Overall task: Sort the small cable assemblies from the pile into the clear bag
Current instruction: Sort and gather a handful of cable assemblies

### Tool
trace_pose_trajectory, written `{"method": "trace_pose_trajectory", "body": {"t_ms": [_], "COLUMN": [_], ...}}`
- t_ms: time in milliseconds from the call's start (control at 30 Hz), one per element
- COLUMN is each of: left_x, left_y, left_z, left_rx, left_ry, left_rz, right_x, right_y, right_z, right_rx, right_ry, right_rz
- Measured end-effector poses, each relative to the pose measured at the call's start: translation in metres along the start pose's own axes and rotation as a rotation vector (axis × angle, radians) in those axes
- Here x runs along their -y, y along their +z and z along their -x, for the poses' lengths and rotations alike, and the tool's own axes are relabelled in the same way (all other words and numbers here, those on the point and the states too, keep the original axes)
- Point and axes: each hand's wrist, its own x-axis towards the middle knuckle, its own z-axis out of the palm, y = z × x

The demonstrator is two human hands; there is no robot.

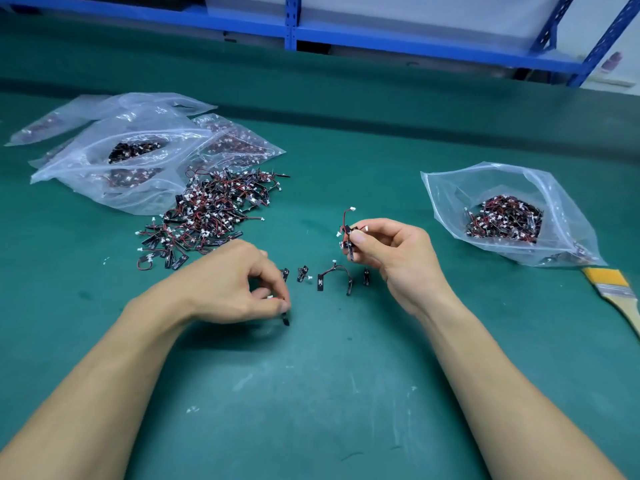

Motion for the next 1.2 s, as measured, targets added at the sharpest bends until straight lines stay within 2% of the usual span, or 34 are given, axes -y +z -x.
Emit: {"method": "trace_pose_trajectory", "body": {"t_ms": [100,233,300,467,667,867,933,1033,1200], "left_x": [0.001,-0.001,0.000,0.001,0.003,0.008,0.007,0.002,-0.006], "left_y": [-0.003,-0.003,-0.001,0.002,0.012,0.005,0.004,0.007,0.023], "left_z": [0.001,0.001,0.000,-0.005,-0.011,-0.005,-0.005,-0.011,-0.018], "left_rx": [-0.016,-0.153,-0.169,-0.134,-0.024,0.097,-0.027,-0.302,-0.468], "left_ry": [0.002,0.035,0.043,0.047,-0.028,-0.015,0.050,0.095,0.074], "left_rz": [-0.027,-0.067,-0.101,-0.193,-0.278,-0.095,-0.054,-0.107,-0.064], "right_x": [-0.001,-0.002,-0.002,-0.003,-0.004,-0.005,-0.006,-0.007,-0.007], "right_y": [0.002,0.007,0.009,0.009,0.009,0.008,0.009,0.009,0.013], "right_z": [0.000,0.002,0.004,0.005,0.004,0.003,0.004,0.005,0.007], "right_rx": [0.009,0.028,0.040,0.051,0.053,0.063,0.067,0.085,0.124], "right_ry": [0.008,0.010,0.015,0.024,0.018,0.029,0.027,0.019,0.011], "right_rz": [0.006,0.002,0.005,0.007,0.012,0.001,0.019,0.052,0.087]}}
